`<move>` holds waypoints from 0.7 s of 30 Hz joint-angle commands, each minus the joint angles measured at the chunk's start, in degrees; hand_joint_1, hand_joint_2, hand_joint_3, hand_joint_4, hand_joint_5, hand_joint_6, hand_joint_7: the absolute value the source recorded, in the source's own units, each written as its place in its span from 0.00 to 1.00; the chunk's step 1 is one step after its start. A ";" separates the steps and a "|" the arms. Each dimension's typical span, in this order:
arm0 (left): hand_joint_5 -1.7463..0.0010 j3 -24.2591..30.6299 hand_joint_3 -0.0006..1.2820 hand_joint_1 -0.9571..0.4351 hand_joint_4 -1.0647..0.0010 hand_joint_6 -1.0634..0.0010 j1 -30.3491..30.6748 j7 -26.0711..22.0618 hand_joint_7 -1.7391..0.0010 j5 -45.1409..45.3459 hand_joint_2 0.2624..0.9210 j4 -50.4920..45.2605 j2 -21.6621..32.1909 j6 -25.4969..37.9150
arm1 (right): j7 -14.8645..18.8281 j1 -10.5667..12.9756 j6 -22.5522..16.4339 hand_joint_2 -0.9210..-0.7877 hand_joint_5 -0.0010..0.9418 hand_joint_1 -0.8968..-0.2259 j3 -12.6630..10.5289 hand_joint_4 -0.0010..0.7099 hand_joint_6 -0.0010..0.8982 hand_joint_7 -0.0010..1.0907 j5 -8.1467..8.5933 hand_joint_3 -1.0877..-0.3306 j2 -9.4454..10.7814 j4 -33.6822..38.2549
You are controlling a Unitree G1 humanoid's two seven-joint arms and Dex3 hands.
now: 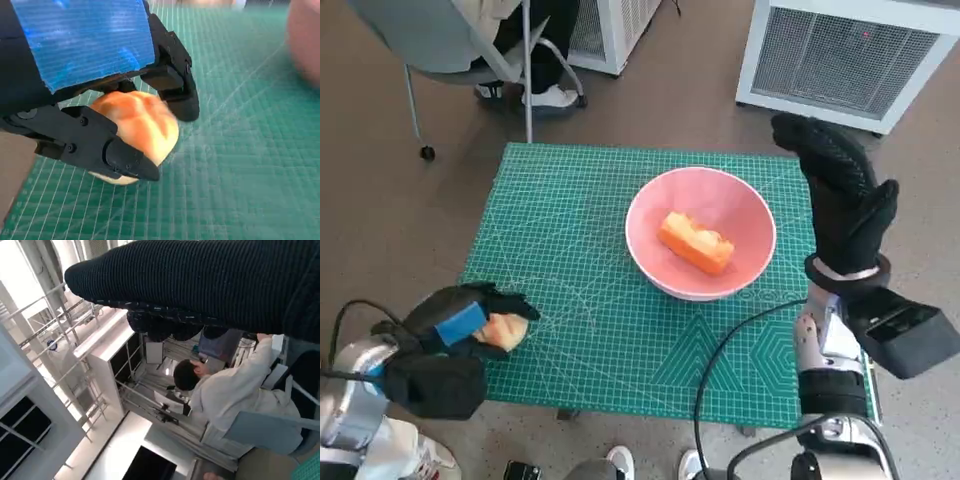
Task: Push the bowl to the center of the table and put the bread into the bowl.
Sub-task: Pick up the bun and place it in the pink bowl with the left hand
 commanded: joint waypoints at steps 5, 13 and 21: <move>0.27 7.73 0.04 0.69 0.38 0.31 -6.98 1.85 0.44 -7.04 0.99 -9.89 -0.58 2.97 | -0.64 0.99 0.56 0.00 0.00 0.42 -0.12 0.54 0.25 0.30 -1.08 0.45 -0.38 0.13; 0.34 6.89 0.02 0.69 0.31 0.26 -17.15 5.64 0.44 -7.47 0.96 -13.21 -4.75 4.51 | -0.66 0.42 0.78 0.00 0.00 0.43 -0.30 0.54 0.25 0.30 -1.26 0.45 -0.76 0.62; 0.36 -1.23 0.02 0.69 0.28 0.26 -30.61 5.95 0.44 -4.55 0.95 -9.23 -11.08 3.64 | -0.67 -0.26 0.44 0.00 0.00 0.43 -0.51 0.54 0.25 0.30 -1.66 0.44 -0.79 1.51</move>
